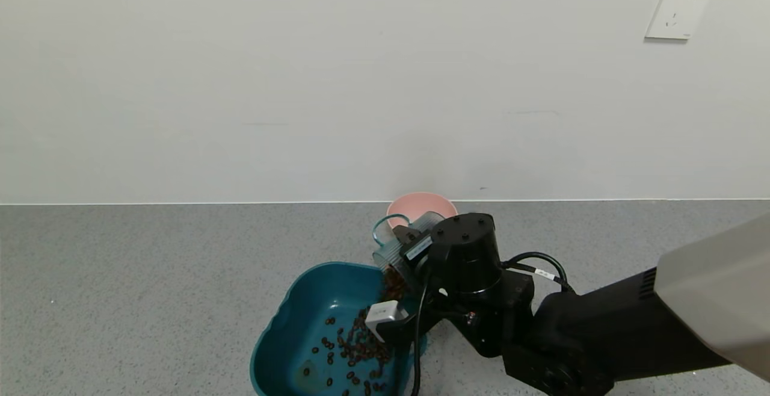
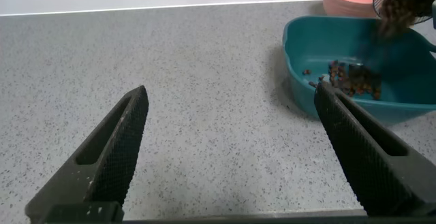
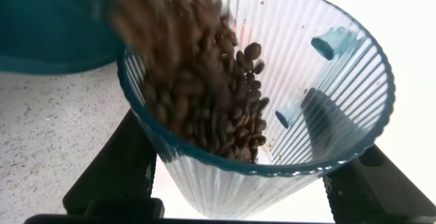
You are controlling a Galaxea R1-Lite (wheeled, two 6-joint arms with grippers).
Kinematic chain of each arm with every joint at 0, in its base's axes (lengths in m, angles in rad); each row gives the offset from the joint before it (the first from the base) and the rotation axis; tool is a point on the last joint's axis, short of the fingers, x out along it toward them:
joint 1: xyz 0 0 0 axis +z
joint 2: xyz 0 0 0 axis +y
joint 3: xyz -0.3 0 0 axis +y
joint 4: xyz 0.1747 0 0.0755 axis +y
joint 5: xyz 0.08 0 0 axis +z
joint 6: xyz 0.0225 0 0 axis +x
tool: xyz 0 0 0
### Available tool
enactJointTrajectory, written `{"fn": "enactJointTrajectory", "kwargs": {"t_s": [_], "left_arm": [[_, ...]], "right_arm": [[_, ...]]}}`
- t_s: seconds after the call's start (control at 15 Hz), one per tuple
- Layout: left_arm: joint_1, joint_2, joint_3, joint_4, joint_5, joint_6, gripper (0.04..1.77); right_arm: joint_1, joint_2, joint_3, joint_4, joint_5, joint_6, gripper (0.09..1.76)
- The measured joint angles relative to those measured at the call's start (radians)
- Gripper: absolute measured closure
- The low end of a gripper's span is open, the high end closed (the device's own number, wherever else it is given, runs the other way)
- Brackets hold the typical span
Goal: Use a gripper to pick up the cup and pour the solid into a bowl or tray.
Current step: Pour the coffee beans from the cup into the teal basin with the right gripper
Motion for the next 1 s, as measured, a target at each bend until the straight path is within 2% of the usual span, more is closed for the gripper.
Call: {"fn": "enactJointTrajectory", "kwargs": {"t_s": [1.0], "left_arm": [[0.0,0.0,0.0,0.0,0.0,0.0,0.06]], "right_arm": [[0.02,0.001,-0.003,0.001,-0.006,-0.014,0.48]]}}
